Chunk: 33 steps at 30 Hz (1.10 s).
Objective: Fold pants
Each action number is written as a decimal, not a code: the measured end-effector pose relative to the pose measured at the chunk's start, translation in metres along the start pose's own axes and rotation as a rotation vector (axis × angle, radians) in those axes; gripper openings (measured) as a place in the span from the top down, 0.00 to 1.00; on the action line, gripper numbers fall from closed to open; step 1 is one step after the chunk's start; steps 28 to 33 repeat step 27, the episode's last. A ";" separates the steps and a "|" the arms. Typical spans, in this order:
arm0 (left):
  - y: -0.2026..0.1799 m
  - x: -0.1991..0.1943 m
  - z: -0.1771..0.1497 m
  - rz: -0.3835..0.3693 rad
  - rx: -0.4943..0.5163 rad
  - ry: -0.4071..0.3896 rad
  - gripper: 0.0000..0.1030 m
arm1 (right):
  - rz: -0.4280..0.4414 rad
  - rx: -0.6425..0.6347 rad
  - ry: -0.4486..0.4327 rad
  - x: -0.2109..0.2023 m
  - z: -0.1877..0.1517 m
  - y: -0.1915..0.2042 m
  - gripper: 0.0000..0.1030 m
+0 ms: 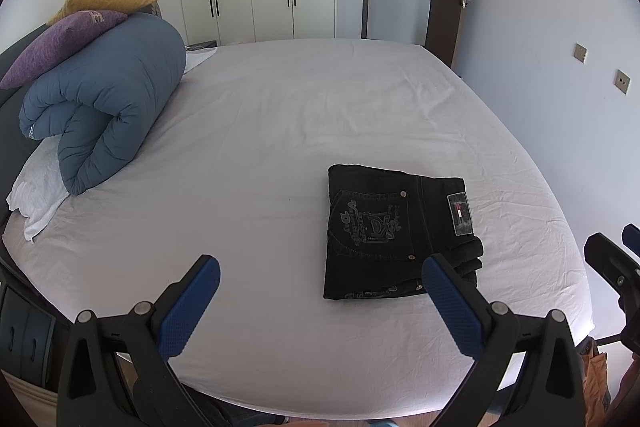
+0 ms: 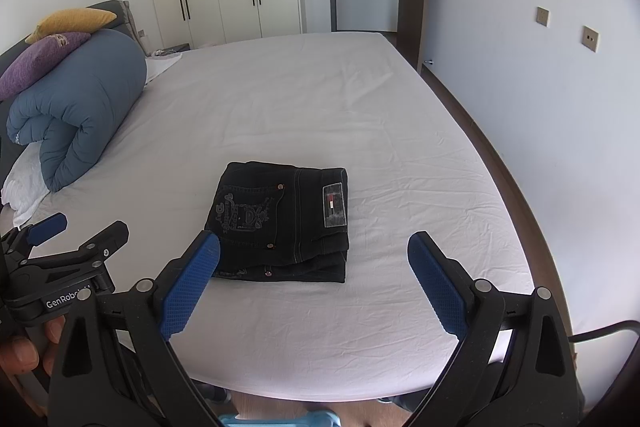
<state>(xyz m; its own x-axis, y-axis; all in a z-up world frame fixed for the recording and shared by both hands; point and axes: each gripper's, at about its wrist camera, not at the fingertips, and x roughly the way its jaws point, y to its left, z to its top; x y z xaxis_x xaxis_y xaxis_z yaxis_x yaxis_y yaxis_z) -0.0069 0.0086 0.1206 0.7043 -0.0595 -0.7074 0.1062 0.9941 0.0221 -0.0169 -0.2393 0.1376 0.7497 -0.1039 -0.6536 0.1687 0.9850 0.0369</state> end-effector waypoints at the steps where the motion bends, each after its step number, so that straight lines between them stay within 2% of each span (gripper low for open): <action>1: 0.000 0.000 0.000 -0.002 0.000 0.000 0.00 | 0.000 0.000 0.000 0.000 0.000 0.000 0.06; 33: 0.003 0.000 -0.002 -0.008 -0.009 -0.006 0.00 | 0.014 -0.013 0.019 0.004 -0.005 -0.003 0.06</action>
